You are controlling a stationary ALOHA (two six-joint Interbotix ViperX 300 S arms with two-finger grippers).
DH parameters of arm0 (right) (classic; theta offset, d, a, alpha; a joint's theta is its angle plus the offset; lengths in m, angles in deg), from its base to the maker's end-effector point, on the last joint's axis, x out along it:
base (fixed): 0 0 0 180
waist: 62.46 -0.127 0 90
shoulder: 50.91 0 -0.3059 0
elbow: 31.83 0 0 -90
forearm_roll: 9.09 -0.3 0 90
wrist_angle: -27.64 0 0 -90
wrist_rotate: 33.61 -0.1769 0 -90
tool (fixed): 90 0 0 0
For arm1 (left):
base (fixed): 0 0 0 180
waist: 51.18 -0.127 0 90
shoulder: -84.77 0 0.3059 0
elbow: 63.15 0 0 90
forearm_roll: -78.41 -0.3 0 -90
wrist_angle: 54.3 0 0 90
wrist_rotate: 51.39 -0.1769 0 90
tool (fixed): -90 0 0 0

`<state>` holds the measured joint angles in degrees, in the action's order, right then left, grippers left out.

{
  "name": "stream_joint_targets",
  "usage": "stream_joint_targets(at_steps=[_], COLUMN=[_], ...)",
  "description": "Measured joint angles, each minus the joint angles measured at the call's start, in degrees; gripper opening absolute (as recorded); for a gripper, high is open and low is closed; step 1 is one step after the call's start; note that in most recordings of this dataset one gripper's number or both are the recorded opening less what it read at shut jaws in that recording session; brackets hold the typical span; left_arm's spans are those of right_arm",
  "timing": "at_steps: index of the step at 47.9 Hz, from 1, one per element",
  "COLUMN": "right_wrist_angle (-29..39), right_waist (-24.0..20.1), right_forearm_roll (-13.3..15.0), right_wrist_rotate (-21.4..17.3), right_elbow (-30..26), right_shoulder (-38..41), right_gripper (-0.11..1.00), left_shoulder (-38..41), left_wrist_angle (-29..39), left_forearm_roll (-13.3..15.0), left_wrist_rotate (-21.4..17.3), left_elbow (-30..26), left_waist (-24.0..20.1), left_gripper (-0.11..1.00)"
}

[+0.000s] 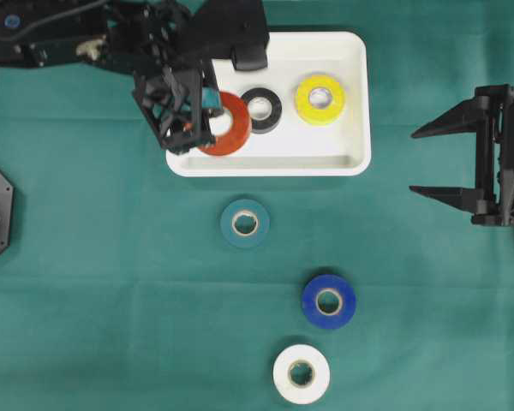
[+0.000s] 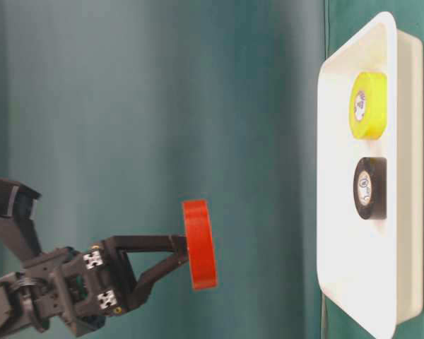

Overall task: Pick up the tape from a random location and place it into the white case.
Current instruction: 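Lower the red roll into the tray left of the black roll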

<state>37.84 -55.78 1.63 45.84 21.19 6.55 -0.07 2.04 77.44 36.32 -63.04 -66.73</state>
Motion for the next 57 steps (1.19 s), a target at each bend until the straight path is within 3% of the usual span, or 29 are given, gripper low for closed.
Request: stream_joint_targets(at_steps=[16,57], right_wrist_angle=[0.18,0.97], right_waist=[0.00,0.00], right_forearm_roll=[0.88,0.97], right_wrist_rotate=[0.00,0.00], right_elbow=[-0.26,-0.35], right_shoulder=[0.00,0.00], right_gripper=[0.88,0.88], left_shoulder=[0.00,0.00], left_wrist_angle=[-1.05,-1.58], left_forearm_roll=[0.00,0.00], left_wrist_rotate=[0.00,0.00], left_elbow=[0.26,0.53], left_waist=[-5.71,-6.15], left_gripper=[0.22,0.22])
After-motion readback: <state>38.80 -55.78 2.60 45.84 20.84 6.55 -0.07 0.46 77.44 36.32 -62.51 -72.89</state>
